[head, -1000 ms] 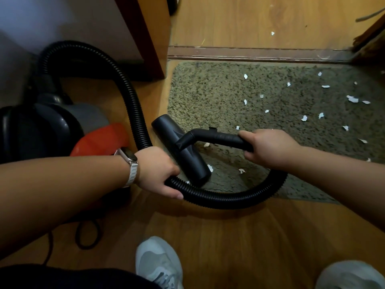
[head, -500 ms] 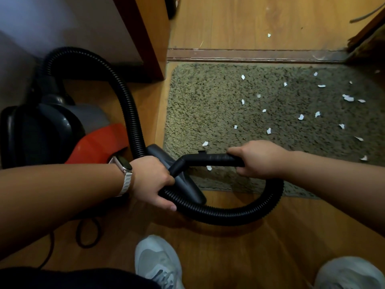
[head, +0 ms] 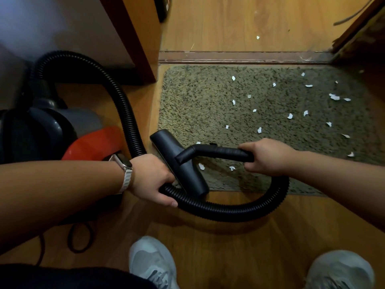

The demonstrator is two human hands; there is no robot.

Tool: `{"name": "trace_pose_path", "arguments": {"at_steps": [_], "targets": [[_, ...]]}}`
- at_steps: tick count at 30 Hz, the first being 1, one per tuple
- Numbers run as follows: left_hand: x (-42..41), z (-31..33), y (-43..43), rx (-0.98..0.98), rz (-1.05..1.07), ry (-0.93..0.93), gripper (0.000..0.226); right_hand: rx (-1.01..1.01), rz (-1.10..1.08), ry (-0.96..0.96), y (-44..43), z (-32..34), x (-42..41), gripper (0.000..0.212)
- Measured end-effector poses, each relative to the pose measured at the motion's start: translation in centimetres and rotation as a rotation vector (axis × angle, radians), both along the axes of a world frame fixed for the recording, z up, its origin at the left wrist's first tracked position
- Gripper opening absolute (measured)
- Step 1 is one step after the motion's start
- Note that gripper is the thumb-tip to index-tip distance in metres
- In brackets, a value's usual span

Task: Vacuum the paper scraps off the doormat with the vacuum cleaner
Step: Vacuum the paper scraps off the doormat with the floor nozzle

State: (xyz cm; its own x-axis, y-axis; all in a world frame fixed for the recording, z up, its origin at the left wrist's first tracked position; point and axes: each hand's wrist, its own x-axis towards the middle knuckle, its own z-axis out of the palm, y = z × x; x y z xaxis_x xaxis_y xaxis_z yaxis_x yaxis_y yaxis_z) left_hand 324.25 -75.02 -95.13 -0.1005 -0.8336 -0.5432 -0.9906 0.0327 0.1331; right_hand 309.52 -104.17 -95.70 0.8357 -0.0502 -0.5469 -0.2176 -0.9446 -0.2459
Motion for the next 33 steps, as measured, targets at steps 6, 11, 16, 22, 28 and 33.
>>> {"name": "trace_pose_path", "arguments": {"at_steps": [6,11,16,22,28,33], "targets": [[0.0,-0.3,-0.2,-0.004,-0.01,0.005,0.08,0.064,-0.084,0.034,-0.4,0.0,-0.3,0.02],[0.0,-0.4,-0.3,-0.008,-0.011,-0.003,0.076,0.08,-0.147,0.043,-1.2,-0.1,-0.3,0.013],[0.0,-0.5,-0.5,-0.022,-0.007,0.003,0.08,0.029,-0.156,0.027,-1.4,-0.1,-0.3,0.013],[0.2,-0.9,-0.3,-0.036,-0.024,-0.005,0.085,0.015,-0.108,-0.012,-1.2,0.1,-0.4,0.019],[0.3,-1.4,0.4,-0.047,-0.031,0.011,0.089,0.032,0.053,-0.058,0.5,0.2,0.4,0.022],[0.2,-1.3,1.1,-0.004,-0.038,0.013,0.085,0.045,0.14,-0.005,2.0,-0.4,0.4,0.024]]}}
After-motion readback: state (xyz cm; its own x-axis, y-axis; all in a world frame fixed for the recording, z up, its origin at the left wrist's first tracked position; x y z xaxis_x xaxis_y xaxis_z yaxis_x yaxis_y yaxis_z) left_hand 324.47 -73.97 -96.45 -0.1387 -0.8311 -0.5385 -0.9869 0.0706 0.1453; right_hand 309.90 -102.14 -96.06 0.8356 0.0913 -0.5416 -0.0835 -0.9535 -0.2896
